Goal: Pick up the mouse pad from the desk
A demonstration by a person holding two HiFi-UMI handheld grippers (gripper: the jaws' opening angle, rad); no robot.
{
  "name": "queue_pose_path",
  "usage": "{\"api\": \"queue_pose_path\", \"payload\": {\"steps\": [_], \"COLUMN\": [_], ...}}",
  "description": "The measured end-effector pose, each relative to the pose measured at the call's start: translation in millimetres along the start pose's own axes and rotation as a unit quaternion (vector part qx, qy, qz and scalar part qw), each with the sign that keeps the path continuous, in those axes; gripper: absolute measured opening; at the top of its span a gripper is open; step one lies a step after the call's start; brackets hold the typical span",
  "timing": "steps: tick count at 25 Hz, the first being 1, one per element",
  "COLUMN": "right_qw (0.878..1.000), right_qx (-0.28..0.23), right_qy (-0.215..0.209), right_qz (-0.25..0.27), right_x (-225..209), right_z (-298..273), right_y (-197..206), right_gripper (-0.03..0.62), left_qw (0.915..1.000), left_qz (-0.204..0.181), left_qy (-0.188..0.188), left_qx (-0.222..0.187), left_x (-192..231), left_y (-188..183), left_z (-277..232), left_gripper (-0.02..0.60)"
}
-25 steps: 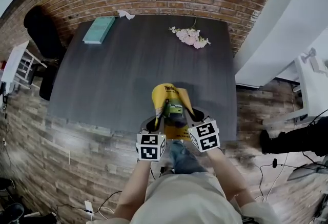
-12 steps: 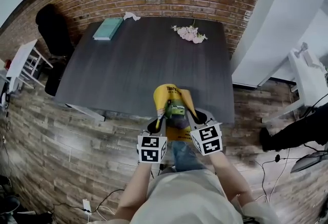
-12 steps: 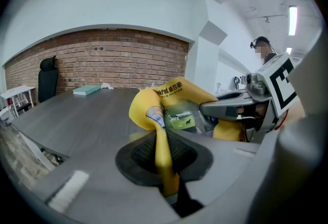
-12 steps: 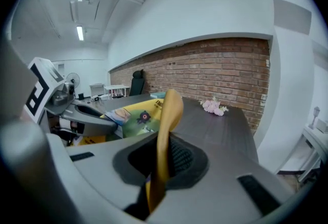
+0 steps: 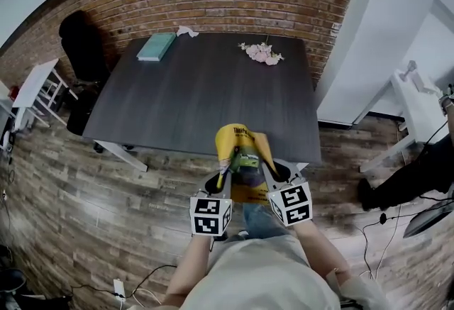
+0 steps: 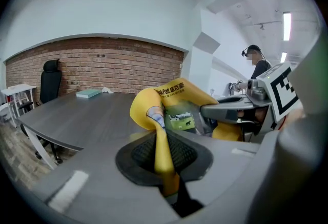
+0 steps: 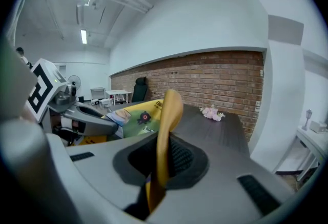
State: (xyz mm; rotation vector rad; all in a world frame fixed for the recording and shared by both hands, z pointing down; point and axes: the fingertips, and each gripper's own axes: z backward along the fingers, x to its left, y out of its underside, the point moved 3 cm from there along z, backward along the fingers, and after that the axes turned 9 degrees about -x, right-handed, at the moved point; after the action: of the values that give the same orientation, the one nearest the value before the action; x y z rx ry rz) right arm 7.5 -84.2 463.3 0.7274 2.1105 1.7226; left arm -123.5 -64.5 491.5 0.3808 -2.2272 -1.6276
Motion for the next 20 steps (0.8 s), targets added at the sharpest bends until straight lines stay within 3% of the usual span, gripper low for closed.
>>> {"api": "queue_pose_path", "payload": {"steps": [10,20], "right_qw": [1.0,0.999], "right_qx": [-0.026,-0.031], "right_qy": [-0.005,-0.009], "right_qz": [0.001,-0.004], "right_x": [14,14], "right_z": [41,51], "right_y": [-15,-12], "right_gripper": [0.026,0.026], "left_qw": [0.9997,0.9997], "left_qz": [0.003,0.0], "left_qy": [0.005,0.007], "left_qx": [-0.026,-0.023], "left_x": [-22,-30], "left_y": [-10,-8], "left_z": [34,39], "left_gripper": [0.034,0.035]}}
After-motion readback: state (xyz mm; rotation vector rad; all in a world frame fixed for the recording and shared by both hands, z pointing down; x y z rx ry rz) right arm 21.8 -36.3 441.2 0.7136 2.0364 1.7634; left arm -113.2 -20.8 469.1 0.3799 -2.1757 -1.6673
